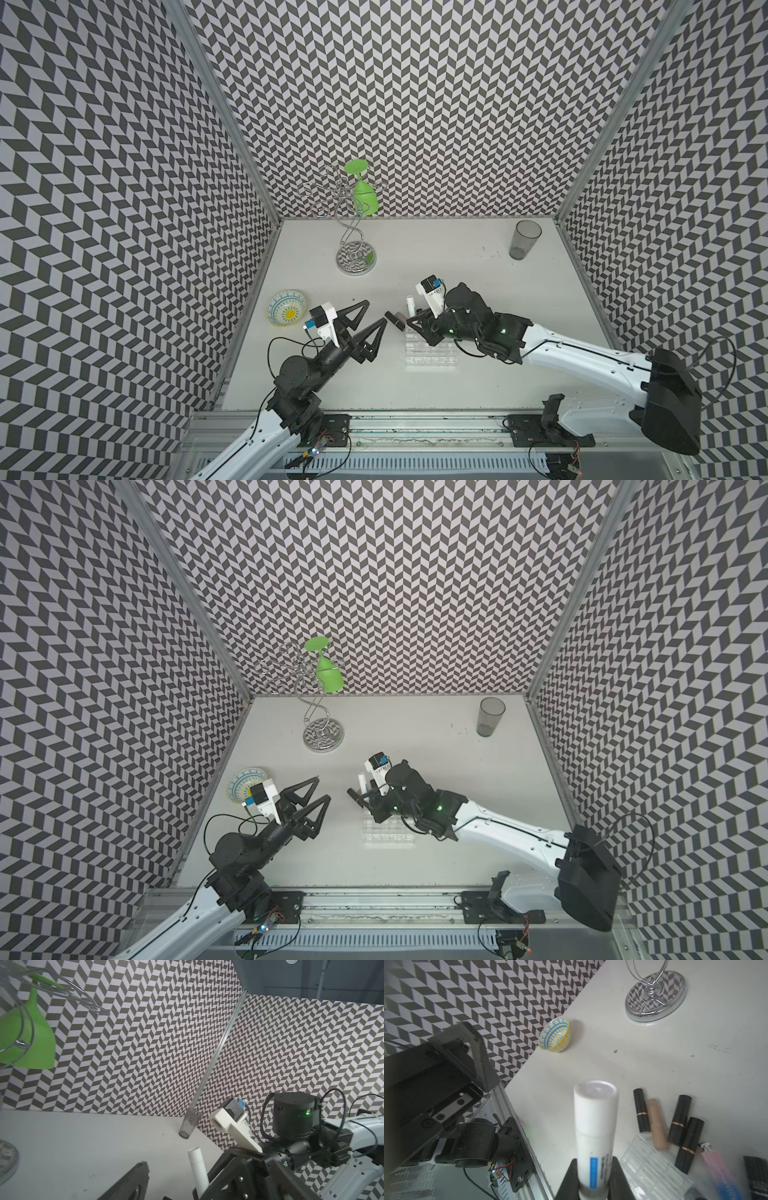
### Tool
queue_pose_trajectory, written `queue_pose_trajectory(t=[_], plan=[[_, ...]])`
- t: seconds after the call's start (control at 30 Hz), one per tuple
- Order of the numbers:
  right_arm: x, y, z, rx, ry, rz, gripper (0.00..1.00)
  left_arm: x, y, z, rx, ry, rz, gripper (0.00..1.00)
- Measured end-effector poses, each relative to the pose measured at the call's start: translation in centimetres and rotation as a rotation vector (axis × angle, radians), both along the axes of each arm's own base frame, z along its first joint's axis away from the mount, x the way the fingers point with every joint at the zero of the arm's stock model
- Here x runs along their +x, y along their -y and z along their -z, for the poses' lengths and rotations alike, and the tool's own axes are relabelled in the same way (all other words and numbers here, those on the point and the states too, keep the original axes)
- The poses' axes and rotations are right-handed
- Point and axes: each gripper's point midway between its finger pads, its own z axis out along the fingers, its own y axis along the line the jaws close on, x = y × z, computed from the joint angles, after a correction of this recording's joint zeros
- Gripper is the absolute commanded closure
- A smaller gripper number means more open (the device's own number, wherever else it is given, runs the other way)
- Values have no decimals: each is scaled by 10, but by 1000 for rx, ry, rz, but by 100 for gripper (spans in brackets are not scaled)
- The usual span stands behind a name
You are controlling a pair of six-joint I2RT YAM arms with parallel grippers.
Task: Arrange the lipsticks in the organizer
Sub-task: Pick up the lipstick at the center of the board, then adjust the lipstick.
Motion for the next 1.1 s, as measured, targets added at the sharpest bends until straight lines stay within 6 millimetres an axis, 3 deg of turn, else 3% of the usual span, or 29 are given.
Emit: queue_pose_trajectory(t=[0.23, 0.33, 0.53, 0.63, 0.73, 0.93, 1.1], plan=[[-11, 22, 8, -253, -154, 9, 85, 12, 5, 29, 108, -63, -31, 13], [-19, 33, 28, -372, -237, 7, 85, 17, 12, 50, 169, -117, -21, 14], [-47, 92, 71, -625, -447, 36, 85, 15, 17, 59, 211, -130, 11, 14], [-48, 124, 73, -708, -519, 91, 85, 13, 18, 58, 215, -115, 17, 14], [-47, 141, 73, -741, -560, 114, 85, 11, 19, 59, 222, -116, 27, 14], [-65, 150, 85, -770, -630, 60, 84, 11, 20, 61, 232, -120, 32, 14], [-76, 152, 91, -774, -669, 23, 83, 11, 24, 69, 252, -138, 57, 27]])
